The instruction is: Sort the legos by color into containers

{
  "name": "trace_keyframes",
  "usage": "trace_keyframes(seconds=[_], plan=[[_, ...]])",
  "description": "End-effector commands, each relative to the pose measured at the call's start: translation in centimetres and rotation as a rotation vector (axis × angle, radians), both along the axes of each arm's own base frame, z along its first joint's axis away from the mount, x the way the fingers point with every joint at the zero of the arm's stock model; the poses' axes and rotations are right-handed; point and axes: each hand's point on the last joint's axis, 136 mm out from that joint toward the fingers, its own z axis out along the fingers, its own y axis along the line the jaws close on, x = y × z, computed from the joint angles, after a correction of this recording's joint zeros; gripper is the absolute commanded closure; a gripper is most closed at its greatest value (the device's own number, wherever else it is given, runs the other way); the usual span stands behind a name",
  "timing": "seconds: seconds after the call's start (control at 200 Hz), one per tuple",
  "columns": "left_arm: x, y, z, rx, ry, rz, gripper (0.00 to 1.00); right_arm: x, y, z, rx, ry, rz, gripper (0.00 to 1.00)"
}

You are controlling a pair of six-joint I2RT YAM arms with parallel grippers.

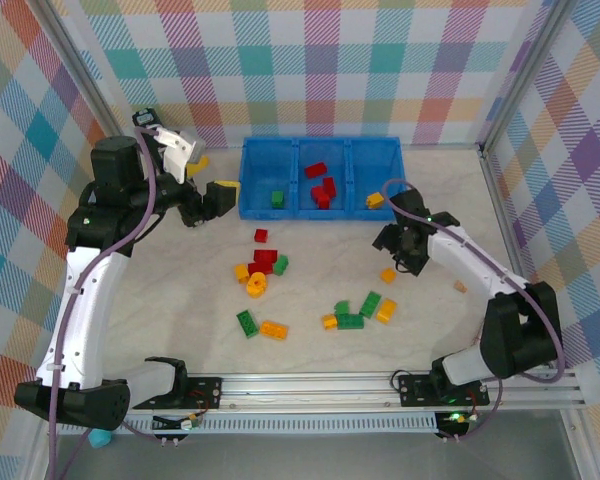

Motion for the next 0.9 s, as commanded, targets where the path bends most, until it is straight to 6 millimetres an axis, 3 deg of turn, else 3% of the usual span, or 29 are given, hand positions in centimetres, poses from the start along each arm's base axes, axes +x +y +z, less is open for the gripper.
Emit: trace_keyframes(seconds=[0.0,0.45,0.68,0.89], plan=[[-0.2,-0.3,0.1,-0.007,-0.014,-0.016,0.0,0.1,0.3,-1.3,0.03,0.033,-0.042,0.19],[0.0,0.0,-0.3,0.01,-0.018,0.009,0.0,-1.6,-0.4,-5.4,0.051,0.153,-0.165,0.23],[0.2,0.0,-0.4,0.015,-0.015,0.011,0.0,-1.2,0.0,-7.2,0.063,0.17,-0.142,0.26],[0.3,0.1,-0.6,0.021,-0.013,0.016,0.0,-0.8,-0.4,-7.9,0.033,0.184,-0.129,0.36]])
